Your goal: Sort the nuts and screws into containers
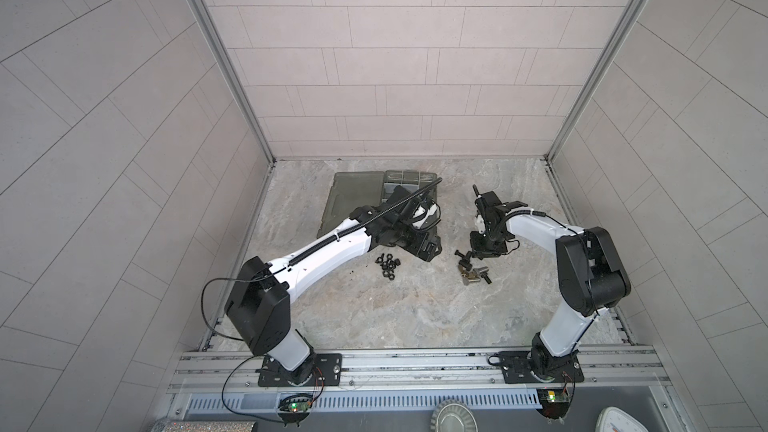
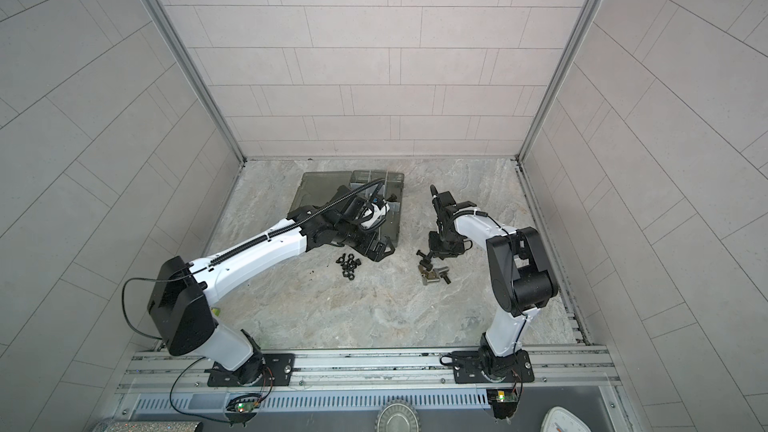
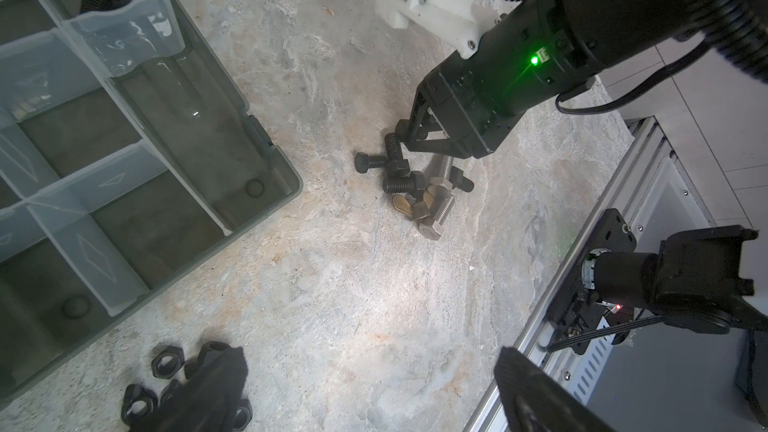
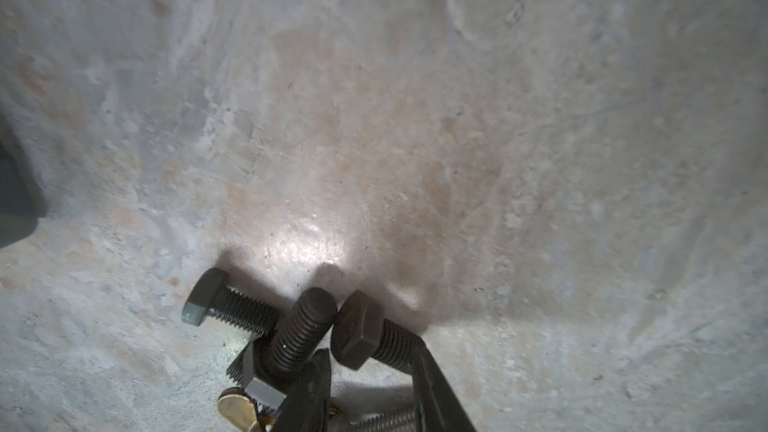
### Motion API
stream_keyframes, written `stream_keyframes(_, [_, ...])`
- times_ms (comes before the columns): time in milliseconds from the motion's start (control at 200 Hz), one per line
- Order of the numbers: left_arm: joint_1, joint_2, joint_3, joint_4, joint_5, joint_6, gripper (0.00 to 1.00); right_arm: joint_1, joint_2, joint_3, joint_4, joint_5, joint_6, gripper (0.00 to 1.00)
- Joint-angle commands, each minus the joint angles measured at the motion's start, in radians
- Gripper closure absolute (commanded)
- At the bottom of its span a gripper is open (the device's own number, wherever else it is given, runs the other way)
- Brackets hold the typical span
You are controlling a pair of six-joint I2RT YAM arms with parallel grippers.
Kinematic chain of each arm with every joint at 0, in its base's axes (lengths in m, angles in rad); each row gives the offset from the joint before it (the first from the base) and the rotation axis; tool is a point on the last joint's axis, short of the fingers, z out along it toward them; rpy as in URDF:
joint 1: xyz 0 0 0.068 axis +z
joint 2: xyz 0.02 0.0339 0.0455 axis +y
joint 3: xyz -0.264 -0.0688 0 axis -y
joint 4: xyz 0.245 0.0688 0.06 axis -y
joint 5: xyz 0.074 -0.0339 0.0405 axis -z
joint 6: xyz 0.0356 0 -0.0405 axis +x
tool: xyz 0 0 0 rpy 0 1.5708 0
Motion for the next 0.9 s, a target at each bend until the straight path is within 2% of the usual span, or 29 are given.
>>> stream_keyframes(0, [0.001,0.018,0.046,-0.019,0.002,0.019,0.0,0.001,-0.057,0.009,-0.039,-0.016,-0.008,0.64])
stream_keyframes(145, [0.001,0.038,0.075,-0.036,0.005,0.037,0.0,0.001,-0.08,0.012,-0.061,-0.007,-0.02,0.64])
stream_keyframes(260, [0.001,0.048,0.087,-0.041,0.003,0.05,0.0,0.003,-0.083,-0.006,-0.073,0.028,-0.048,0.59])
stream_keyframes(465, [0.0,0.065,0.098,-0.052,0.008,0.067,0.0,0.021,-0.054,-0.011,-0.11,0.205,-0.091,0.6])
stream_keyframes(896, [0.0,0.071,0.108,-0.095,0.001,0.097,0.0,0.025,-0.004,-0.022,-0.035,0.166,-0.109,0.61])
